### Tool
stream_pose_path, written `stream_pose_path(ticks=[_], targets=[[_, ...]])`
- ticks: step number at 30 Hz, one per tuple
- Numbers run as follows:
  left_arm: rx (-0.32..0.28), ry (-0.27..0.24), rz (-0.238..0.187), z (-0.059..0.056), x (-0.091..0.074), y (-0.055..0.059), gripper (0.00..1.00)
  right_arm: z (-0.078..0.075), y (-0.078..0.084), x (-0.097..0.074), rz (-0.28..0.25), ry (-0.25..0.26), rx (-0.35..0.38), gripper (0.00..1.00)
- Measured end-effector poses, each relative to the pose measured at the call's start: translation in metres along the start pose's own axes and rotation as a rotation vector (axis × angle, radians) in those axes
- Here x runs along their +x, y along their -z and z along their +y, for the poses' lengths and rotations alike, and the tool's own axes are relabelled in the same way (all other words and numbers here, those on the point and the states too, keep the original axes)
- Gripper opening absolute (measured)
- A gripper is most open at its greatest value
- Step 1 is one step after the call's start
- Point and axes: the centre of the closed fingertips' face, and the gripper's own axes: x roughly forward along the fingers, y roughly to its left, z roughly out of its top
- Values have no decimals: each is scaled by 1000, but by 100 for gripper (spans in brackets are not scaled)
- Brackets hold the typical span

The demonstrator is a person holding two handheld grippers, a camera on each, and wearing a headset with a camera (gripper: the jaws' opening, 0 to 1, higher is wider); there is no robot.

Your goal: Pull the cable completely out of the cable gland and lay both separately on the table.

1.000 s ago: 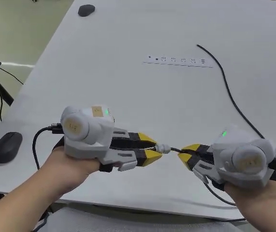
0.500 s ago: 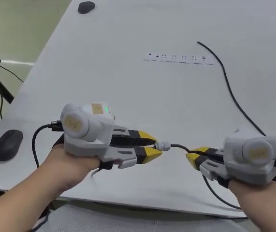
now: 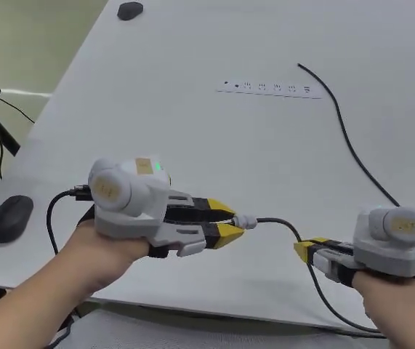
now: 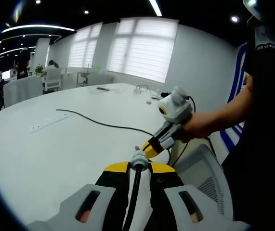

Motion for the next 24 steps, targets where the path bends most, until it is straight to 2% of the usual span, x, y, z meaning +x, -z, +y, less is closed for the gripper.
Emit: stream_pose_path(ticks=[4,10,15,24], targets=[[3,2,6,-1,1,1,15,-2,0,1,-6,-8,26,1],[1,-1,5,2,-1,1,15,2,-1,1,-11,-13,0,1],[1,-4,9,2,-1,1,15,0,-4,-2,-34,-12,-8,2],[-11,-7,8,4,0,1,15,-1,-3,-5,-25,-5,-78,3]])
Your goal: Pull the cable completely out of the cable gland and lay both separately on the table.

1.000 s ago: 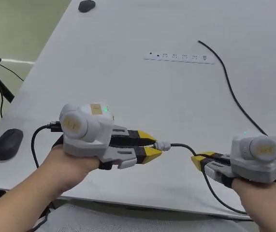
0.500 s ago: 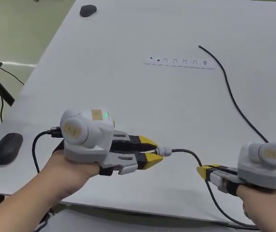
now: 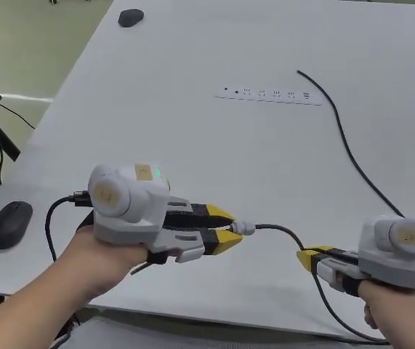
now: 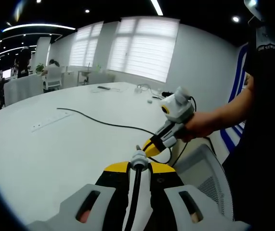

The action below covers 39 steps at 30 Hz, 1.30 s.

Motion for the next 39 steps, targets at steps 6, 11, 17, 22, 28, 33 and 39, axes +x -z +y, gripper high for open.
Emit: stream_pose_path(ticks=[6,11,17,22,28,33,39], targets=[[-2,-4,0,0,-1,0,15,7,-3,-5,3,-14,-80,7],[-4,-8,1,0,-2,1,15,18,-16,-11,-22,-18,-218,17],[-9,-8,-1,-2,-3,2,15,55,-37,-17,-67,-89,-393,25],[-10,-7,-2,-4,-3,2,15,79,-52,-21,-84,-139,-500,24],[-6,-8,-4,-6,-4,2,15,94,-59,-21,-83,-135,-697,19],[-6,-5,-7,-7,-5,1,15,108,-58,-18,-86,-142,-803,15],[-10,-4,-6,-10,-6,3,15,112,-54,-13,-65,-129,-876,9]])
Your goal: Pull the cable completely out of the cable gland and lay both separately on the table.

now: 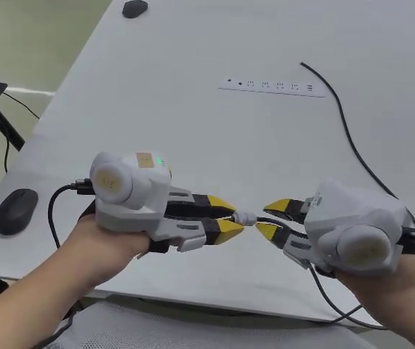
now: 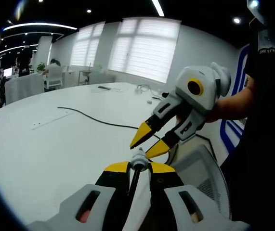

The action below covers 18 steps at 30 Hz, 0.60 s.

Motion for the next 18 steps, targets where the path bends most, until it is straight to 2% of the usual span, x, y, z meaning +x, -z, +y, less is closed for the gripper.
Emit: stream_pose_path(ticks=[6,9,18], targets=[[-1,1,-4,-1,0,1,15,2,-1,0,1,5,-35,3],[4,3,-3,-2,0,1,15,2,0,0,1,-2,6,2],[13,3,-11,-1,0,-4,15,-3,7,0,-3,18,101,1]])
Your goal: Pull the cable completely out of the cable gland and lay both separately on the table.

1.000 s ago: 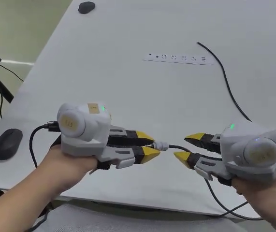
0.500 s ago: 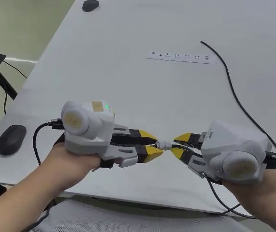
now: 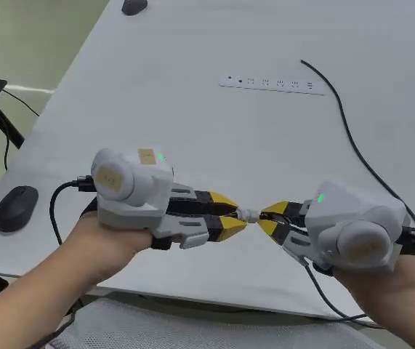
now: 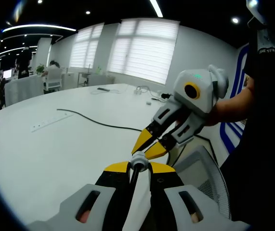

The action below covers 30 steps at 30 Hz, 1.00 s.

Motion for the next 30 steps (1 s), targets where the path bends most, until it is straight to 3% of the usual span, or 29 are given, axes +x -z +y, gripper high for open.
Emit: stream_pose_path(ticks=[7,15,24,30], targets=[[6,4,-1,0,1,-1,15,-2,3,-1,-12,-5,90,1],[6,6,-10,2,-1,-4,15,-13,23,-1,11,18,234,1],[18,7,-21,3,-3,-6,15,-19,47,0,2,16,479,1],[18,4,-17,5,-4,-5,15,-24,73,3,39,33,609,1]])
